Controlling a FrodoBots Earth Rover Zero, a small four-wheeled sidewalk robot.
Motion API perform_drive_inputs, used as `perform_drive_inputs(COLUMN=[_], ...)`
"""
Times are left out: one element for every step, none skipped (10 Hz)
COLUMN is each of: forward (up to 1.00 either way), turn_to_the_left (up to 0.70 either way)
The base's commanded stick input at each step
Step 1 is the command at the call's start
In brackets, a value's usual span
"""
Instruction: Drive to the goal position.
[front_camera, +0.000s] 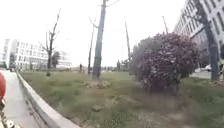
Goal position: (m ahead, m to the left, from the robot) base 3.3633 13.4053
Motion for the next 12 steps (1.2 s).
perform_drive_inputs(forward=[0.0, 0.0, 0.0, 0.0, 0.0, 0.0, 0.0, 0.0, 0.0, 0.0, 0.0, 0.0], turn_to_the_left=[0.7, 0.7, 0.7, 0.7, 0.7, 0.7, 0.7, 0.7, 0.7, 0.7, 0.7, 0.7])
